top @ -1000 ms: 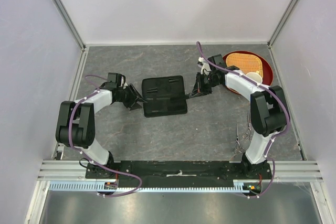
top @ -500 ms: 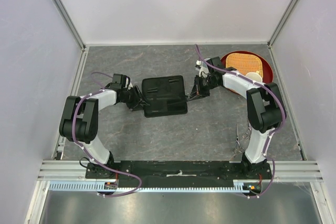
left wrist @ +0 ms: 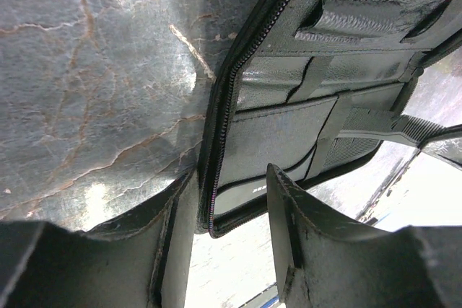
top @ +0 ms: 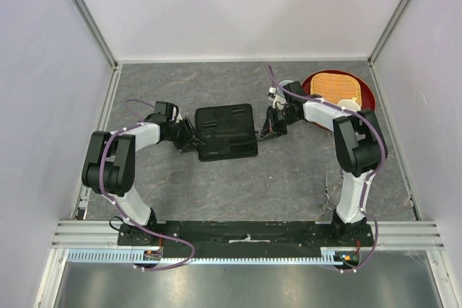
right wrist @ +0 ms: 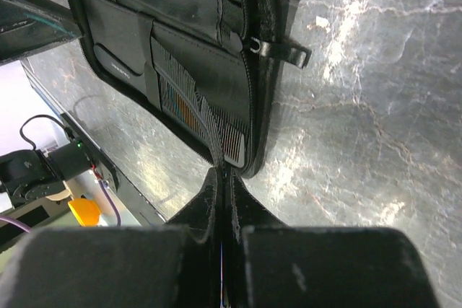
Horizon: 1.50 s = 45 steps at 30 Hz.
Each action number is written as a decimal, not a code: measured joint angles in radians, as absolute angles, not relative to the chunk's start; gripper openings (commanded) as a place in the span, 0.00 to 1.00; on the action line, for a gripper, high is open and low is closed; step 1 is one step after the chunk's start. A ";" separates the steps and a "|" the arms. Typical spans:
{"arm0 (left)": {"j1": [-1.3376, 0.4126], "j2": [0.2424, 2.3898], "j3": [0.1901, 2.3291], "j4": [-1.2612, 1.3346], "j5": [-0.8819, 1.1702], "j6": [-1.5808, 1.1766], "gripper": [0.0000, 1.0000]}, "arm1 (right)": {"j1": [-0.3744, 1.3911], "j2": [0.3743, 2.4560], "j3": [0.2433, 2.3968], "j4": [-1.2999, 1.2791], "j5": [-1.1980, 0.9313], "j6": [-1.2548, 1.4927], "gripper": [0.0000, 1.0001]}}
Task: Sort the hair-cutting tools
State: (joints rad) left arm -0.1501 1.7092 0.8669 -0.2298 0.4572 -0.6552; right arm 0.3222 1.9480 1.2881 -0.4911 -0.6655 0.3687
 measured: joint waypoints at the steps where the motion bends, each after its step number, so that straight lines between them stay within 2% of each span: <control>1: -0.150 1.710 0.867 -0.229 0.457 -0.655 0.49 | 0.323 1.958 1.290 -0.484 -0.672 0.372 0.00; 45: -0.159 1.733 0.899 -0.258 0.453 -0.637 0.45 | 0.430 2.184 1.419 -0.306 -0.804 0.424 0.00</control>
